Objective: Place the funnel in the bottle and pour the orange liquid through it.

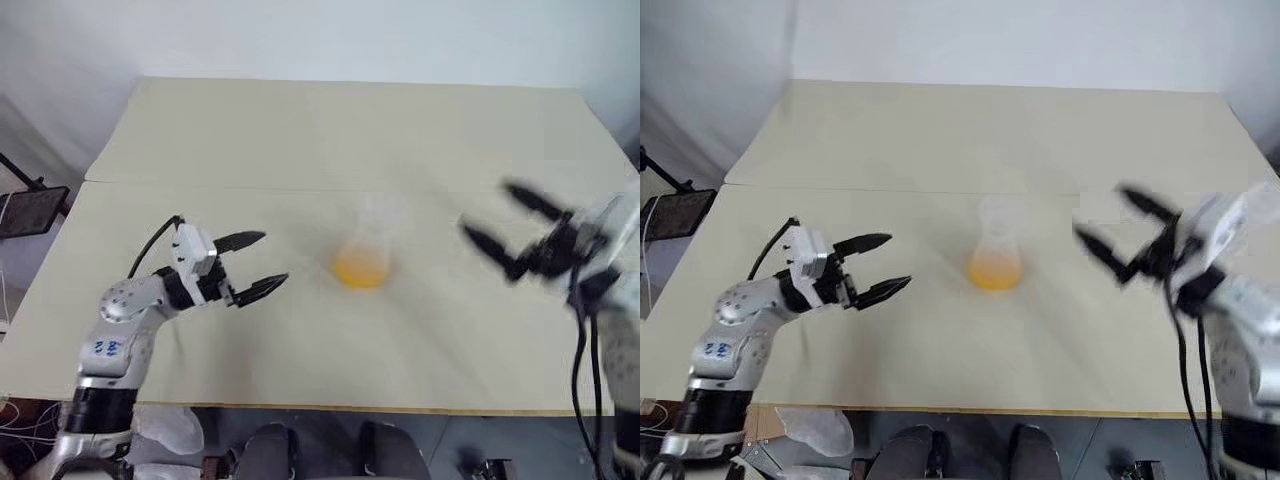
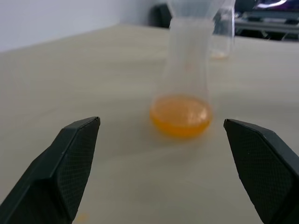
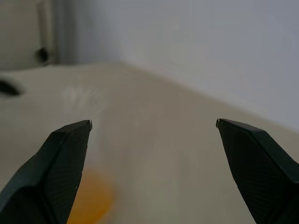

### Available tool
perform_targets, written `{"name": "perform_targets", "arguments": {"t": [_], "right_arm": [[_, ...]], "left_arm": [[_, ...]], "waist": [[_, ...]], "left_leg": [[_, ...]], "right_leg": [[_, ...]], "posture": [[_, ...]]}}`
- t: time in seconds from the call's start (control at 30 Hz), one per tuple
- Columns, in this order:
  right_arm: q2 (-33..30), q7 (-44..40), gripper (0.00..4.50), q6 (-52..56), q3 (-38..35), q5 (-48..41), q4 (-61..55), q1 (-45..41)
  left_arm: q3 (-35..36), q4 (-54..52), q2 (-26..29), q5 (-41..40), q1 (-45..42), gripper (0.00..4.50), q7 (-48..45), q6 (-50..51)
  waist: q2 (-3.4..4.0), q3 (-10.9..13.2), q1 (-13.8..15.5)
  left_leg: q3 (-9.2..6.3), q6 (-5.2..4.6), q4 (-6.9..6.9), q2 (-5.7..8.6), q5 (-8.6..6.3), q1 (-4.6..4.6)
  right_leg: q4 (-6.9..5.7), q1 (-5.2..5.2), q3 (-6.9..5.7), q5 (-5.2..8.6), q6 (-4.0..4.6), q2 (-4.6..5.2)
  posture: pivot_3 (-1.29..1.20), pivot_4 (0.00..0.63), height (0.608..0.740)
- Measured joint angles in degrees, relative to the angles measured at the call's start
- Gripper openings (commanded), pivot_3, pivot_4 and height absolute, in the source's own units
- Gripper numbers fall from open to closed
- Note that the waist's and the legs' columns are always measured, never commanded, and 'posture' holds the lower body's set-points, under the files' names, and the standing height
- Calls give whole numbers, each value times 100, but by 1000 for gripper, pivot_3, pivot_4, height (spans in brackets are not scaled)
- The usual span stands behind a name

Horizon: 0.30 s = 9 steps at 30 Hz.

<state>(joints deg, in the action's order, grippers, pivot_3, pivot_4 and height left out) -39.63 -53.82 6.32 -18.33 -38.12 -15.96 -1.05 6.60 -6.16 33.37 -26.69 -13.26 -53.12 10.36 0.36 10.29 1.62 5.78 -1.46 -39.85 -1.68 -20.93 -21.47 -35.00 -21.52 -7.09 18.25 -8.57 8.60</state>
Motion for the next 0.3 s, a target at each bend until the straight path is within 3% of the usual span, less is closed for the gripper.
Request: {"name": "perform_targets", "arguments": {"t": [0.17,0.3], "right_arm": [[-357,-1609,4459,-1006,-19,408,419,941],[-357,-1980,4459,-1376,-25,503,862,890]], "left_arm": [[67,-163,174,29,460,4500,-62,-81],[126,-209,170,118,537,4500,-7,-211]], "waist": [[-5,2,-31],[-4,2,-52]], "left_leg": [[20,-2,-7,-10,-1,21],[31,0,-7,-14,2,29]], "right_leg": [[13,18,13,-4,-8,-7],[4,13,26,-3,-6,-8]], "posture": [[0,150,740],[0,150,740]]}}
